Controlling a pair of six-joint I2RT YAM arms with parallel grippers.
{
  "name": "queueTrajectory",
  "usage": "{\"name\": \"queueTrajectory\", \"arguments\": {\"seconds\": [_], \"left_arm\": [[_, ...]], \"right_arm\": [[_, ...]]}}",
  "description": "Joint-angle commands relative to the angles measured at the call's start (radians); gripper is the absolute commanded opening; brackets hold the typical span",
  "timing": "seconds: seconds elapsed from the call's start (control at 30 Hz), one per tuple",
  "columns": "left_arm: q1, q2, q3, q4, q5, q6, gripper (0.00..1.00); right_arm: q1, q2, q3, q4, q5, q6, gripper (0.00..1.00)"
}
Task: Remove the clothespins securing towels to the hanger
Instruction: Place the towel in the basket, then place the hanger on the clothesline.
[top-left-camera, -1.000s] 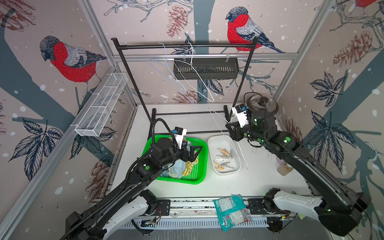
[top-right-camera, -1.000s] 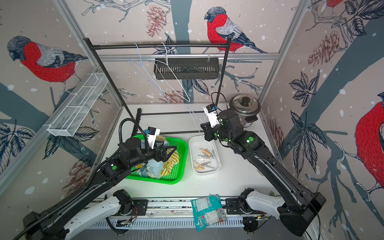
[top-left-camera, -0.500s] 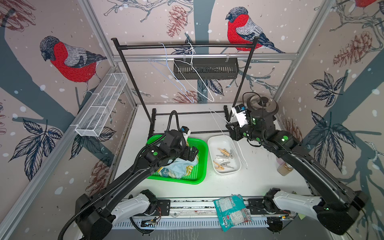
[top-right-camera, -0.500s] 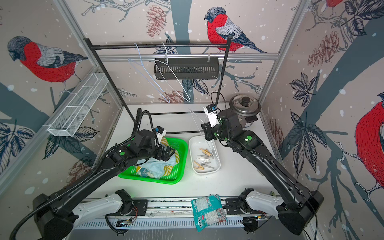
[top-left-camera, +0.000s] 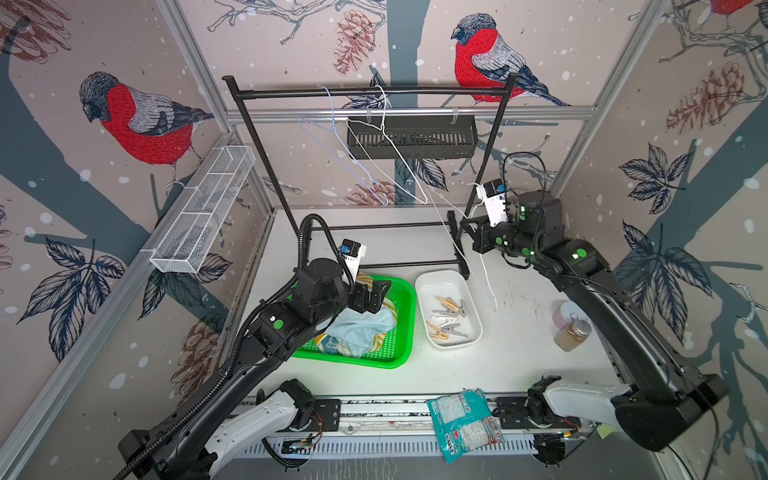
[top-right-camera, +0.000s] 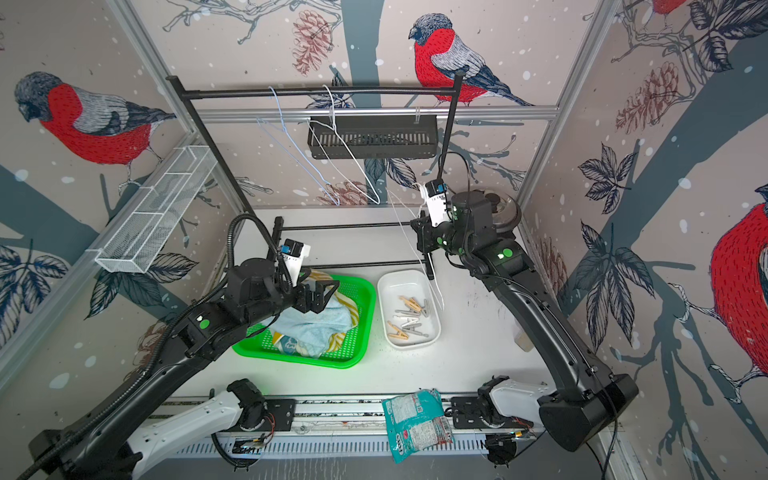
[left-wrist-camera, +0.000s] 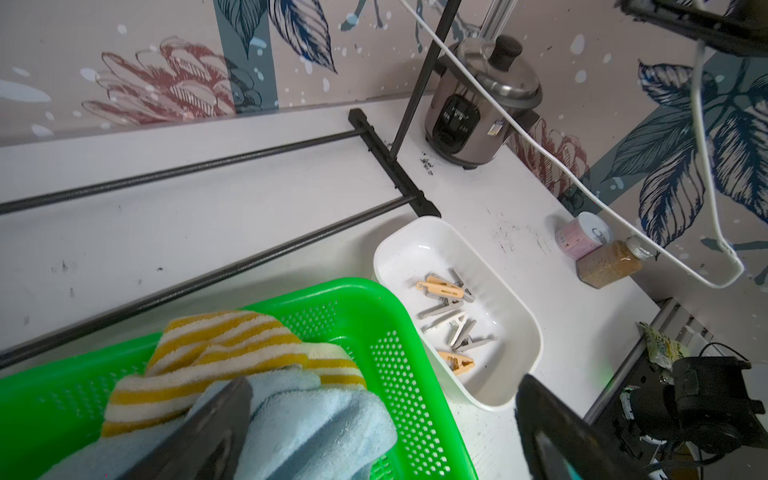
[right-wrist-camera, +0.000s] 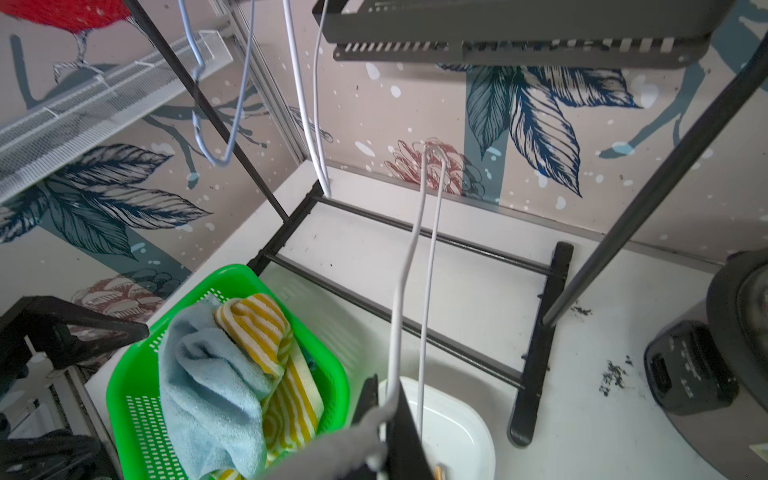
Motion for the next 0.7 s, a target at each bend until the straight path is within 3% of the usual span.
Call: {"name": "queueTrajectory", "arguments": {"seconds": [0.0,0.17,0.3,0.5,0.67], "left_arm": [[0.002,-0.022,-0.012,0.221,0.043,0.133,0.95],[-0.001,0.049,0.012,0.391,0.118,0.394,0.85],[-0.014,0.192,0.145,0.425,0.172,0.653,0.7],[-0.033,0.325,0.215,0.62,0.265,0.894,0.69],[-0.072,0.434,0.312,0.574,0.368,1.078,0.69]], "right_arm": [[-0.013,0.018,0.036,0.02,-0.054,-0.029,0.01],[-0.032,-0.005,0.051,-0.032,-0.114,-0.028,0.01],[-0.033,-0.054,0.051,-0.11,-0.145,-0.036,0.01],[-0.031,-0.132,0.01,-0.199,-0.165,-0.042,0.01],[-0.028,-0.177,-0.014,-0.237,-0.199,-0.049,0.01]]}}
